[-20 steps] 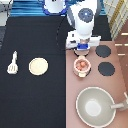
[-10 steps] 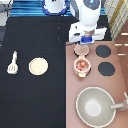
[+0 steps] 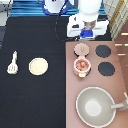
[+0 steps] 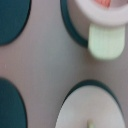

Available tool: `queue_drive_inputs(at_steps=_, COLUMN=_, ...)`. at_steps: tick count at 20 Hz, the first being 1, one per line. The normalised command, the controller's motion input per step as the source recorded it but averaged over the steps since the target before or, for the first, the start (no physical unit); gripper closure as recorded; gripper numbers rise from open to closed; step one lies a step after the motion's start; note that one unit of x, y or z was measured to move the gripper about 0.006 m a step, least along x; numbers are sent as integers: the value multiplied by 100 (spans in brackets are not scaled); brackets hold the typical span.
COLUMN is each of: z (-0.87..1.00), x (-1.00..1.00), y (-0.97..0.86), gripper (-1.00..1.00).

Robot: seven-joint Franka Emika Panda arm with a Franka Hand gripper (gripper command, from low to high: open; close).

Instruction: Take the lid off the pot, put the pot on the plate, and use the tool to push the pot to the front of the table.

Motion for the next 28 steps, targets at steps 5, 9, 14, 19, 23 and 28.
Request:
queue_drive_inputs(at_steps=5, z=60, x=85, y=-21, gripper=-100)
queue_drive_inputs(at_steps=9, z=39, x=94, y=-17, gripper=-100)
queue_drive_inputs(at_steps=14, z=-2, x=94, y=-22, gripper=-100)
queue_drive_inputs(at_steps=19, z=-37, x=81, y=-23, gripper=-100)
queue_drive_inputs(at_steps=23, z=-57, x=32, y=-13, gripper=-100)
queue_drive_inputs(at_steps=28, z=-51, x=2, y=-7, gripper=-100)
